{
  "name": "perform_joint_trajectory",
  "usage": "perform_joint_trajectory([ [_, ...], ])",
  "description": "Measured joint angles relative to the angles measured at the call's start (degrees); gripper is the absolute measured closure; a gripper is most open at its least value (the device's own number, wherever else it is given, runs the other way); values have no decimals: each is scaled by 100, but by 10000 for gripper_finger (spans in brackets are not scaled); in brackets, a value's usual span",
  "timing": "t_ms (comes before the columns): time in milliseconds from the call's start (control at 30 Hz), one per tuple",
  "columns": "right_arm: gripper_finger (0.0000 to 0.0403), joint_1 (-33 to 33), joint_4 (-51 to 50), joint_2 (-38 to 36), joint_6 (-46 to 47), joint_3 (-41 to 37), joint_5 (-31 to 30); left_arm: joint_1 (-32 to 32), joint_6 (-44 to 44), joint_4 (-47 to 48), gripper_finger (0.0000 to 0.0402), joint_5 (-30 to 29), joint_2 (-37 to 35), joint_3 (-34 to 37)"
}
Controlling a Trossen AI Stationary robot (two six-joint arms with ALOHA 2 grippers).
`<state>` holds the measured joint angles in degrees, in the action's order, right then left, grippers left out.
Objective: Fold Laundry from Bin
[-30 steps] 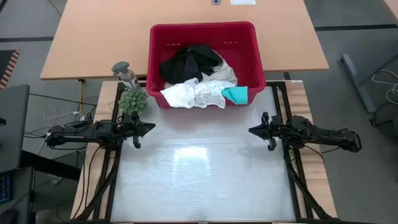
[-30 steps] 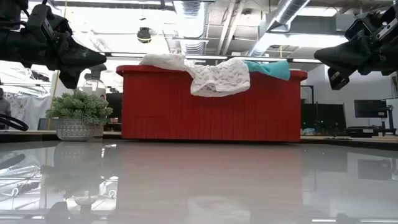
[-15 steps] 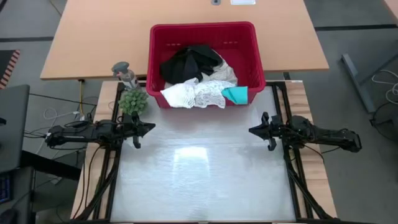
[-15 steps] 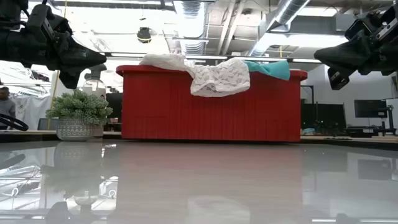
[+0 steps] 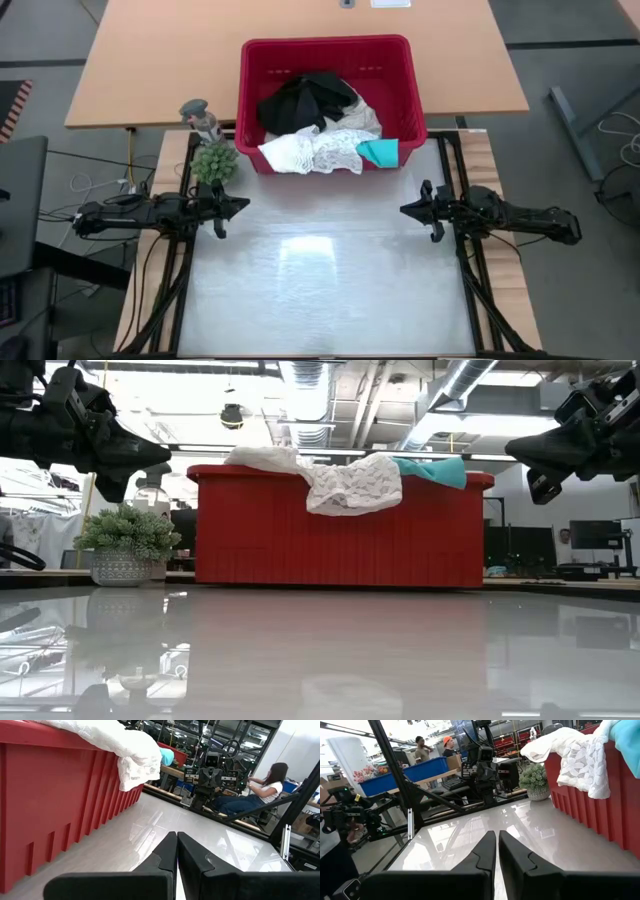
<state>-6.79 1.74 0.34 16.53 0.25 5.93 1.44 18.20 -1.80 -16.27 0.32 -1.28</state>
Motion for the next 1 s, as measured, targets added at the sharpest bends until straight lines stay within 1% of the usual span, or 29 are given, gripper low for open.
perform_joint_trajectory([
  [267,353,0,0,2,0,0,2,0,1,0,401,0,0,0],
  [467,353,2,0,0,0,2,1,1,350,0,401,2,0,0],
  [1000,353,0,0,2,0,0,0,0,498,0,401,2,0,0],
])
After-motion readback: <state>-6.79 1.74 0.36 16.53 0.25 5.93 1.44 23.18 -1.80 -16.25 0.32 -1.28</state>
